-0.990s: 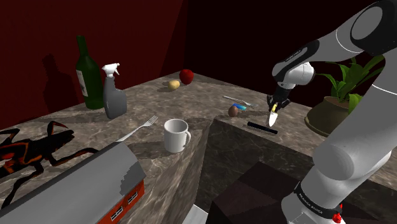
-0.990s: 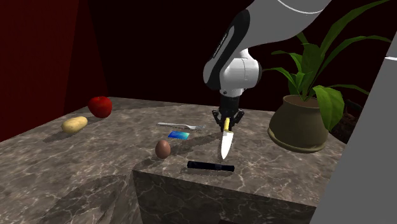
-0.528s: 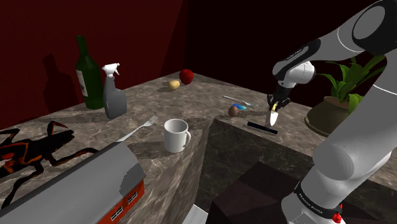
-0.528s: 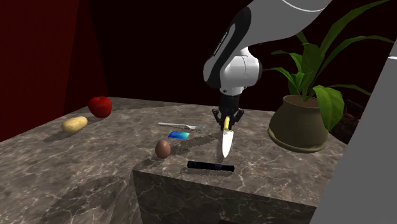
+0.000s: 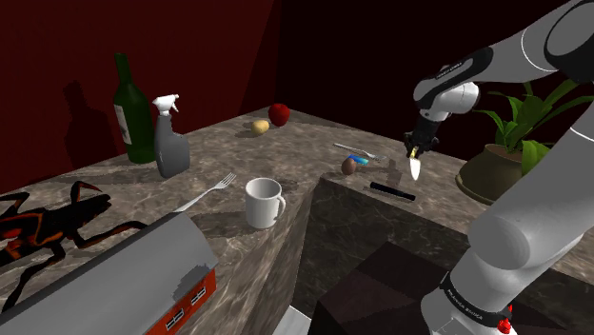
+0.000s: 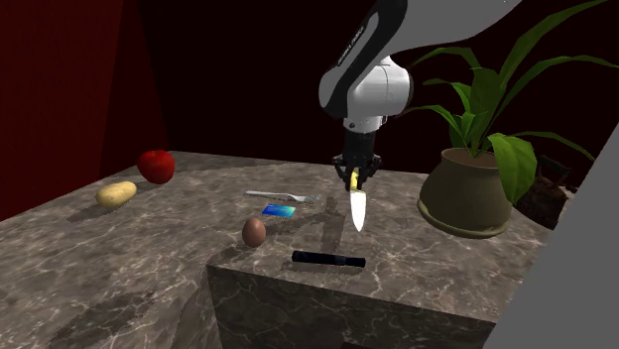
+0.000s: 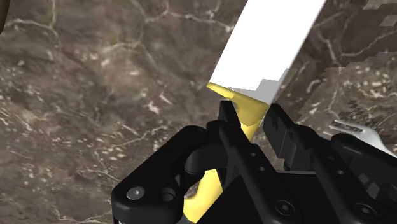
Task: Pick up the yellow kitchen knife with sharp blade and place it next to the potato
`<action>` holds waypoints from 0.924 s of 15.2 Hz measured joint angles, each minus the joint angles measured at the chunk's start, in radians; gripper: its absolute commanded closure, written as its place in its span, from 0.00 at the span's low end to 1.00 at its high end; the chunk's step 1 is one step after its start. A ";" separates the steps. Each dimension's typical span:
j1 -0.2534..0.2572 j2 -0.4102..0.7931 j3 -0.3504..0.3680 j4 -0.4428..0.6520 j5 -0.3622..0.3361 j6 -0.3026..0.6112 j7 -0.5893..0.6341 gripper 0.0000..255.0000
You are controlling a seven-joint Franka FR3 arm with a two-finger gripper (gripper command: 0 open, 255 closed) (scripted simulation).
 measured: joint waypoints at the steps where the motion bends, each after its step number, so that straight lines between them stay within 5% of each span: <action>1: 0.000 -0.003 0.001 0.010 -0.002 -0.013 0.002 1.00; 14: -0.001 -0.087 0.016 0.114 -0.043 -0.192 0.034 1.00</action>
